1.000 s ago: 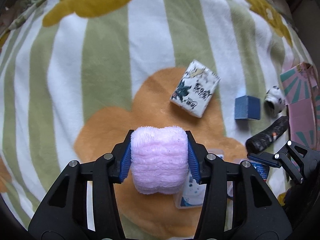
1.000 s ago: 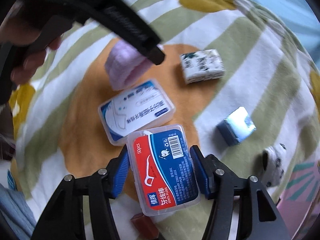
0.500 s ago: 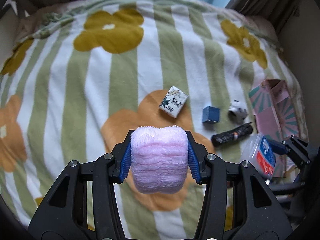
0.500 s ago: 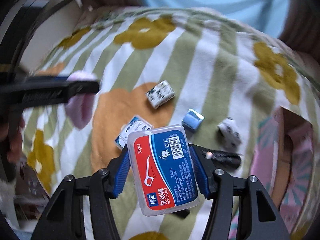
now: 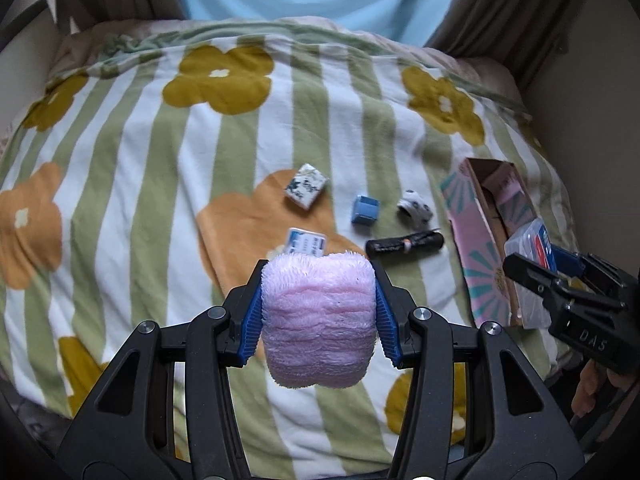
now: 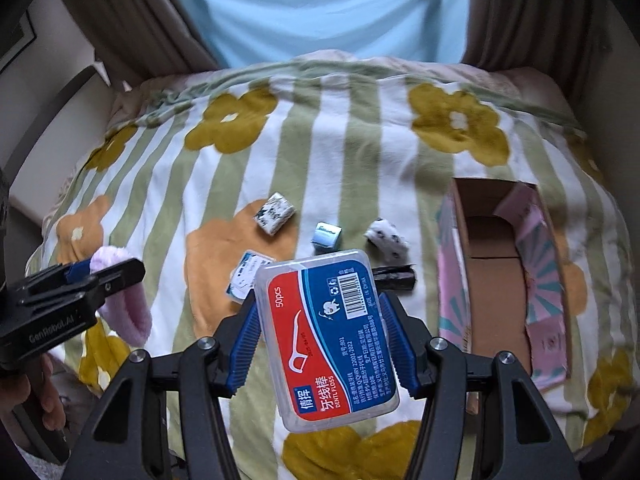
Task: Organize objects
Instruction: 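Carry the pink puff and red-blue floss box over the cardboard box with both tools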
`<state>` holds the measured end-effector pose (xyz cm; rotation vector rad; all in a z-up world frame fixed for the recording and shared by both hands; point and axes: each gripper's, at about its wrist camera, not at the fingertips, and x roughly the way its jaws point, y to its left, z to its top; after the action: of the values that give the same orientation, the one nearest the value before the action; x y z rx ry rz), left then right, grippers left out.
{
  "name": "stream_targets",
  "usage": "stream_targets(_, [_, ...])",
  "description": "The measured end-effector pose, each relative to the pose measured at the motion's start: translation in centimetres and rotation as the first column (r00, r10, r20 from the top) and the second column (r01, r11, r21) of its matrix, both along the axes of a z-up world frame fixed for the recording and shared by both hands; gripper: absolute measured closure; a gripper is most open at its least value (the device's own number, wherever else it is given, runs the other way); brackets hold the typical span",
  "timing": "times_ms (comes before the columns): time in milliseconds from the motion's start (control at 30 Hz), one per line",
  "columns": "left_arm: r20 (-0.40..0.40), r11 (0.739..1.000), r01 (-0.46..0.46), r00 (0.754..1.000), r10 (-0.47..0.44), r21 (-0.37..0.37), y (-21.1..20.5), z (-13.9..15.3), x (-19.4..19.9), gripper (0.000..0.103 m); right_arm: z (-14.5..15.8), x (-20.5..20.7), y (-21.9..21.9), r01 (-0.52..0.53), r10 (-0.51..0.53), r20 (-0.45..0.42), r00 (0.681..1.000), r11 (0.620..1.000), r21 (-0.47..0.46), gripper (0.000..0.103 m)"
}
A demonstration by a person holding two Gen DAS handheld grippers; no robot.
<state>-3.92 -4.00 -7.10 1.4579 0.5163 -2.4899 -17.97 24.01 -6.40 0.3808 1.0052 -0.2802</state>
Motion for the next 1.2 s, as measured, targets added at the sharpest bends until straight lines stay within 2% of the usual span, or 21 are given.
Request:
stream_targets(33, [-0.003, 1.0, -0.011, 1.0, 0.011, 0.0, 0.3, 0.2, -0.1, 0.059, 0.3, -0.4, -0.4, 0.009, -0.009, 0.003, 1.0, 1.0, 0.002, 0.049])
stream_targets(67, [-0.005, 0.97, -0.245, 0.969, 0.245, 0.001, 0.6, 0.5, -0.2, 0.059, 0.5, -0.6, -0.7, 0.005, -0.005, 0.008, 1.0, 1.0, 0.0, 0.049])
stream_targets(100, [-0.01, 0.97, -0.244, 0.97, 0.244, 0.004, 0.8, 0.8, -0.5, 0.059, 0.9, -1.1, -1.3, 0.015, -0.015, 0.013, 1.0, 1.0, -0.007, 0.049])
stream_targets(367, [-0.05, 0.981, -0.195, 0.98, 0.194, -0.018, 3.4, 3.1, -5.6, 0.059, 2.0, -3.6, -7.0, 0.093, -0.092, 0.038, 0.995, 0.996, -0.015, 0.049])
stream_targets(633, [-0.053, 0.99, -0.136, 0.989, 0.135, -0.021, 7.3, 3.3, -14.9, 0.059, 0.9, -6.4, -15.3, 0.146, -0.145, 0.006, 0.989, 0.989, -0.03, 0.049])
stream_targets(933, [-0.013, 0.999, -0.044, 0.999, 0.044, -0.012, 12.0, 0.2, -26.2, 0.059, -3.0, -8.1, -20.8, 0.15, -0.15, -0.053, 0.987, 0.989, -0.007, 0.049])
stream_targets(1200, [0.07, 0.998, 0.062, 0.996, -0.062, -0.004, 15.2, -5.5, -34.5, 0.059, -9.0, -8.2, -22.7, 0.124, -0.117, -0.128, 0.985, 0.991, 0.044, 0.049])
